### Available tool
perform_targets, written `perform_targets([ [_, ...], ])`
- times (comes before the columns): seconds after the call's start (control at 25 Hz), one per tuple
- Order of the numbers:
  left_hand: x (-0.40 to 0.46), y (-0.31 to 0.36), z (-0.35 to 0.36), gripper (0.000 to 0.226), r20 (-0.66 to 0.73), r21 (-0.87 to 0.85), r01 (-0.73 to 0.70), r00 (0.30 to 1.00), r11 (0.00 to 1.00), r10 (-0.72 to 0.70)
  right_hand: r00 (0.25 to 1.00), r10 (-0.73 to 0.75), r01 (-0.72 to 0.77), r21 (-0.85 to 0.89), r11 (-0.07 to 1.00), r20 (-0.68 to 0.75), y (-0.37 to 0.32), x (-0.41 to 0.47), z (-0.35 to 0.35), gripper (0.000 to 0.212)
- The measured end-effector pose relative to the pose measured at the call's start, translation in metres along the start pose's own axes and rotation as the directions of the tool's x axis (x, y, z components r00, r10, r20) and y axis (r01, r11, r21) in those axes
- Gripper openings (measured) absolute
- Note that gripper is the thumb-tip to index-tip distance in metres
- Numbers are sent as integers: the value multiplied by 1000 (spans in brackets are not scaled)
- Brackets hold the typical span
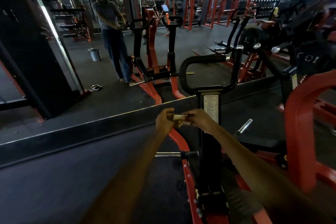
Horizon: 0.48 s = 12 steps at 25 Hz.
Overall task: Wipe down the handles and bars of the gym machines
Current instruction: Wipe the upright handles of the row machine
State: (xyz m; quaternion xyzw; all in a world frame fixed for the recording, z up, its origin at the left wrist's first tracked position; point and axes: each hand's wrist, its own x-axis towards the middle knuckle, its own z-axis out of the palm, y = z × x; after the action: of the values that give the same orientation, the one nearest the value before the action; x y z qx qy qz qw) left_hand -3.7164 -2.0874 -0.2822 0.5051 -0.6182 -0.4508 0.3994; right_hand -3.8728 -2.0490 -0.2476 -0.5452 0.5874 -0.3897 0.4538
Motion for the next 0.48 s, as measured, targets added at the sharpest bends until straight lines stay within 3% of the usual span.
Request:
perform_targets([
  [0.12,30,6,15,57,34,29,-65,997,997,64,997,15,-14,10,1000,-81,3,25,-17,9],
  [0.2,52,17,33,60,68,0,-84,994,996,83,961,67,-27,151,988,-268,6,46,-33,11],
  [0.28,75,31,52,59,-36,-37,-98,995,994,97,882,98,38,277,960,-461,13,71,-59,13],
  [0.36,100,40,65,54,-210,34,-144,966,989,148,784,70,85,219,972,-616,18,94,-91,3],
  [0.48,145,45,75,52,-317,274,-240,892,931,323,664,-76,101,-11,995,-744,4,123,-141,16],
])
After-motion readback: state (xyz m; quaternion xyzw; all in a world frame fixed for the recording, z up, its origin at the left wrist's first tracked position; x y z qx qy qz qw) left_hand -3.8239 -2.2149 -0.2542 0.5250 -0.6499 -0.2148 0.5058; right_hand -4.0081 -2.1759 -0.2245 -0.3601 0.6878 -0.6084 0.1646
